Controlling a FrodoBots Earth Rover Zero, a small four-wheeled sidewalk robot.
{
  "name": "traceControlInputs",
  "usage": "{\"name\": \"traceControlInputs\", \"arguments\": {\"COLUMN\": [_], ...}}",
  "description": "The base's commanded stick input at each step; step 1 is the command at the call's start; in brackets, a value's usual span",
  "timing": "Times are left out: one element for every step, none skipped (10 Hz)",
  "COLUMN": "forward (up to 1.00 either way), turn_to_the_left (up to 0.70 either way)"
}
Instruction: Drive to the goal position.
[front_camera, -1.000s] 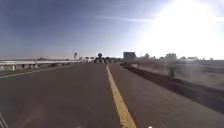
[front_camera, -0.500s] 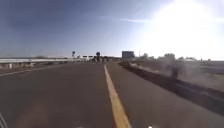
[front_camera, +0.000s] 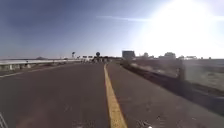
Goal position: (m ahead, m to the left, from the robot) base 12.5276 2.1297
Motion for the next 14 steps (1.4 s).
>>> {"name": "traceControlInputs", "arguments": {"forward": [0.70,0.70,0.70,0.70,0.70,0.70,0.70,0.70,0.70,0.70,0.70,0.70,0.70,0.70], "turn_to_the_left": [0.00,0.00,0.00,0.00,0.00,0.00,0.00,0.00,0.00,0.00,0.00,0.00,0.00,0.00]}}
